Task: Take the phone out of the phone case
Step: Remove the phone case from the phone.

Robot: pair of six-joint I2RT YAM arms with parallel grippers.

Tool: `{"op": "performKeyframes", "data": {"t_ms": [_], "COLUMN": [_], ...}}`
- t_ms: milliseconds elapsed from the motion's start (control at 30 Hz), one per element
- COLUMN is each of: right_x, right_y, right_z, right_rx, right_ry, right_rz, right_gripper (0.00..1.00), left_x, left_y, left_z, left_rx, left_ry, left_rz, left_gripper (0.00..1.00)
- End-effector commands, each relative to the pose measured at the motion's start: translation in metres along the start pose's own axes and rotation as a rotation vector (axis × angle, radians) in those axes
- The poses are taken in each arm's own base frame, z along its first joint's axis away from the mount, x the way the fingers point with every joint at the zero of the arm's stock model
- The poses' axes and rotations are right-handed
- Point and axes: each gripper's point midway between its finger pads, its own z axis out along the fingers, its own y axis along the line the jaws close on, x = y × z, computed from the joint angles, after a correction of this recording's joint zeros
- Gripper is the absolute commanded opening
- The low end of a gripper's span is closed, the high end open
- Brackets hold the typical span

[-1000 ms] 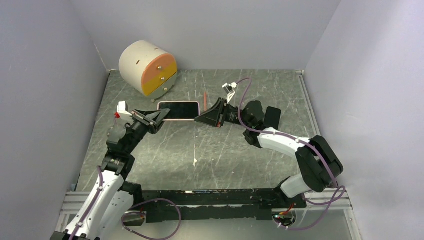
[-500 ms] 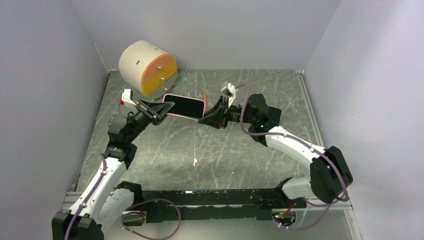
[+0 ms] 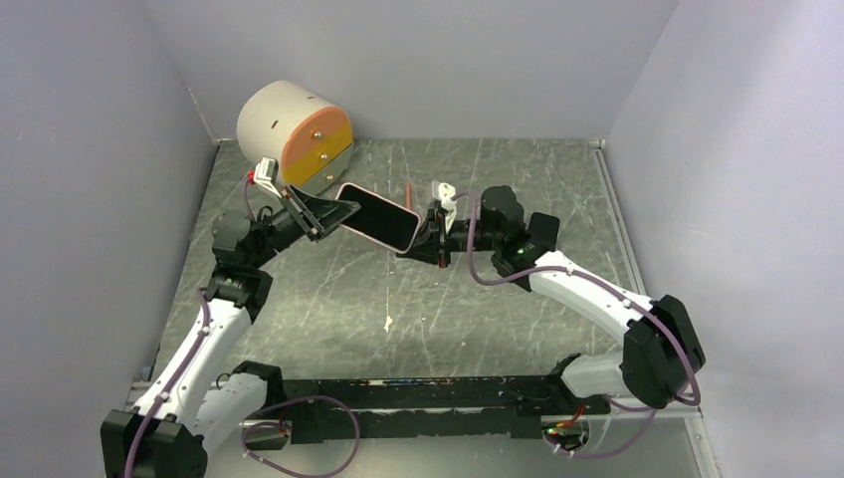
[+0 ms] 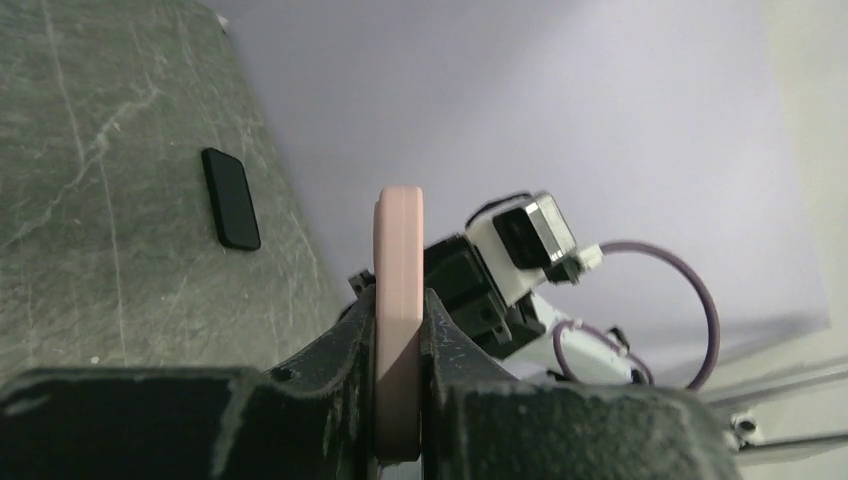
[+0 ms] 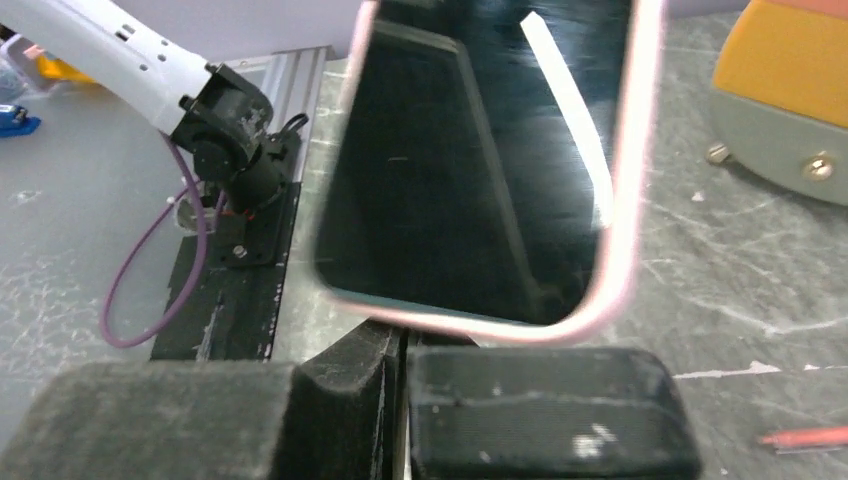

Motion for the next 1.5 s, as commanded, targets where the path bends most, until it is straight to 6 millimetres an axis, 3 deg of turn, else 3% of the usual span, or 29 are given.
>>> {"op": "performKeyframes", "data": {"t_ms": [0,200,267,300,533,800,1067,1467], "right_x": [-0.031,-0.019,-0.016,-0.015,-0.023,-0.026,-0.033,-0.034], "right_y": [0.007,0.020,0.023,0.025,0.040,0.038,0.037,0.043], "right_z": [-0.008,-0.025,-0.029,-0.031,-0.038,-0.036,-0.029,-0.027], "right_rx": [-0.019,-0.014,-0.003,-0.002,-0.051,-0.092,-0.133,-0.215], "right_ry": [-0.061,-0.023,-0.006,-0.001,0.024,0.067,0.061,0.095], "right_rz": [-0.159,-0.169,-0.167,-0.170,-0.196,-0.213,-0.201,-0.207], "right_gripper": [0.07,0.33,0.49,0.50,0.51,0.50,0.48,0.37], "left_x": [0.024,0.024,0.025,0.024,0.026,0.034,0.038,0.040], "left_y": [-0.049,-0.047,-0.045,-0.044,-0.049,-0.067,-0.080,-0.077], "left_z": [-0.011,-0.015,-0.016,-0.016,-0.016,-0.020,-0.020,-0.020], "left_rx": [0.106,0.039,0.019,0.012,0.042,0.159,0.243,0.240], "left_ry": [0.159,0.205,0.225,0.233,0.308,0.407,0.460,0.514], "left_rz": [0.186,0.320,0.359,0.381,0.529,0.644,0.667,0.685], "left_gripper": [0.02,0.02,0.03,0.02,0.03,0.02,0.03,0.03]}}
